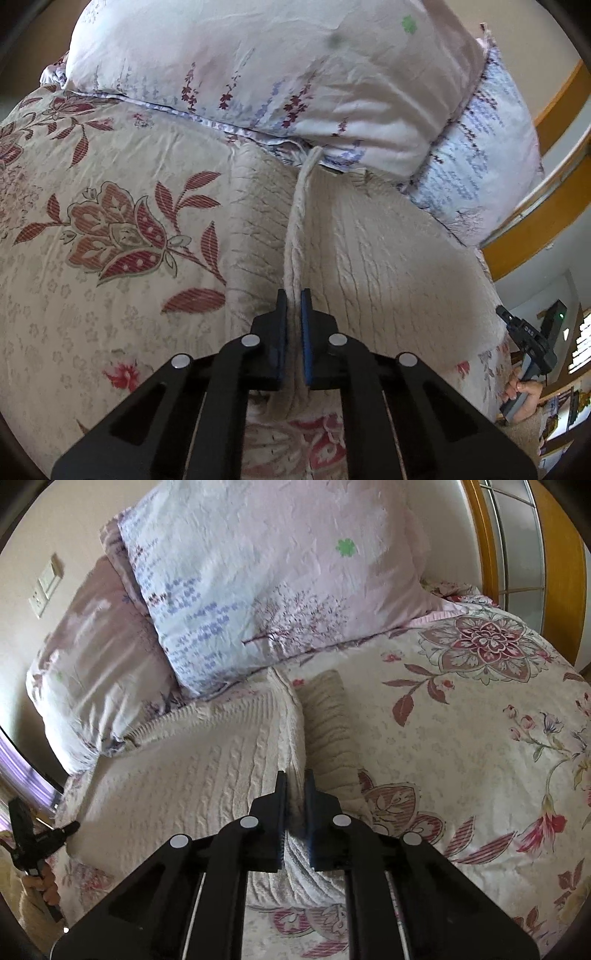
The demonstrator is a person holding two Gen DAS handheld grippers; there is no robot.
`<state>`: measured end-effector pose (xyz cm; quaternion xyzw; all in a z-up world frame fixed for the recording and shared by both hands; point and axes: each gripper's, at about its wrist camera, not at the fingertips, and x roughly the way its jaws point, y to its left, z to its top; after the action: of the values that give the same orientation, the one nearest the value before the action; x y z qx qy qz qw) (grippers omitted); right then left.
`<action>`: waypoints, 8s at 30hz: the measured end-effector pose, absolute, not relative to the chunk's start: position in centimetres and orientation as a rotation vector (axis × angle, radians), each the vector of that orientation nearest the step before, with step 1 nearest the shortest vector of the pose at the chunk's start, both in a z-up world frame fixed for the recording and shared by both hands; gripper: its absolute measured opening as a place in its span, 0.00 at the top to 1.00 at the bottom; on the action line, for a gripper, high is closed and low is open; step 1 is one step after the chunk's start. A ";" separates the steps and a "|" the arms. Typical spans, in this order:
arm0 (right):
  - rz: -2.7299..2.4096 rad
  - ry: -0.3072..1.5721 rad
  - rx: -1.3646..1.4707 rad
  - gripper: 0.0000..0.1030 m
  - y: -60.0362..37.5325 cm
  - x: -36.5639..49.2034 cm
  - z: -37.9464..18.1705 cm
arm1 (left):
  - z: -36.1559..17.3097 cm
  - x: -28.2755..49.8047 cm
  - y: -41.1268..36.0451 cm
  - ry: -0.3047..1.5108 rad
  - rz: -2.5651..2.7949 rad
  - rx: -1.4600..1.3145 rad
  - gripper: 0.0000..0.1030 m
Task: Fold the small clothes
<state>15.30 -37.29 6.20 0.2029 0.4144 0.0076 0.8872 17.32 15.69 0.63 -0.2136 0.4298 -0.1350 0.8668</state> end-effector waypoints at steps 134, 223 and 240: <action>0.239 0.903 0.724 0.27 -40.2 17.0 5.8 | 7.2 24.0 -9.2 1.028 -0.852 -0.604 0.38; 0.113 0.756 0.436 0.91 -38.4 9.0 9.0 | 3.0 17.8 -4.1 1.180 -0.720 -0.414 0.85; 0.088 0.919 0.590 0.54 -41.5 12.8 6.4 | 2.7 18.3 -3.4 1.197 -0.685 -0.449 0.44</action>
<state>12.76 -41.54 6.37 0.2804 0.4370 0.0418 0.8536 18.33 -3.38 2.67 -0.2055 0.5476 -0.3133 0.7482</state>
